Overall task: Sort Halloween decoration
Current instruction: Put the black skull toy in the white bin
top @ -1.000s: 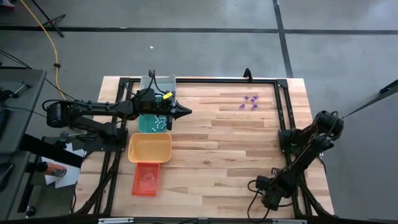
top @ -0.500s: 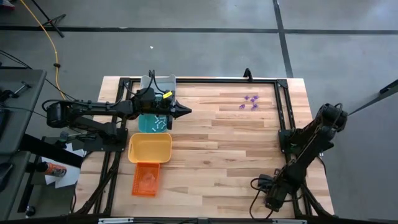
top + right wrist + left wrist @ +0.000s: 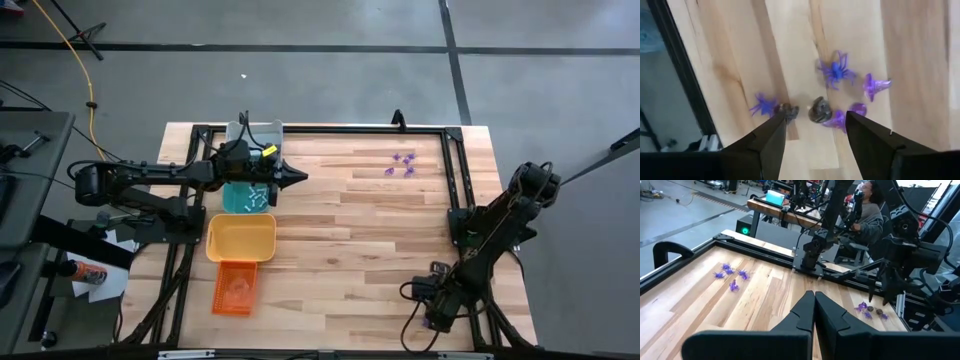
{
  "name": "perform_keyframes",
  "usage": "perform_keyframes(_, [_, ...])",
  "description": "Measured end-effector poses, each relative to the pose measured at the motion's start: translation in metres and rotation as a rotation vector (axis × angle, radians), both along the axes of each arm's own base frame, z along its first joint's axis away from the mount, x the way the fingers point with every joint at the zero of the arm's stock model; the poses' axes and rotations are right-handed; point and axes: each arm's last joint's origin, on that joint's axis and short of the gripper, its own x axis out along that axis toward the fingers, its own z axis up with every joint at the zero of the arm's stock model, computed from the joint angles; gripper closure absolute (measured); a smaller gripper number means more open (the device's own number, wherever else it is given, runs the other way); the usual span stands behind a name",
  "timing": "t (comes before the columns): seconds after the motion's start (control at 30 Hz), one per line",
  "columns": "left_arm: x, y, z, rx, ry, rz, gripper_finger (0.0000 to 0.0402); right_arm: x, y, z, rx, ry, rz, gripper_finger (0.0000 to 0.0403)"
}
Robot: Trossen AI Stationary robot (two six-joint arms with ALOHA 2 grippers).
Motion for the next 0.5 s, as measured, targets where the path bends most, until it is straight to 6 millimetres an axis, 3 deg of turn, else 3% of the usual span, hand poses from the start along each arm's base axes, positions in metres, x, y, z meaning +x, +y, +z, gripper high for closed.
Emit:
perform_keyframes(0.17, [0.0, 0.0, -0.002, -0.005, 0.016, 0.0, 0.0402, 0.0, 0.0, -0.001, -0.018, -0.017, 0.045, 0.021])
perform_keyframes(0.5, [0.0, 0.0, -0.002, -0.007, 0.018, 0.0, 0.0402, 0.007, 0.011, -0.024, -0.035, 0.007, 0.143, 0.021])
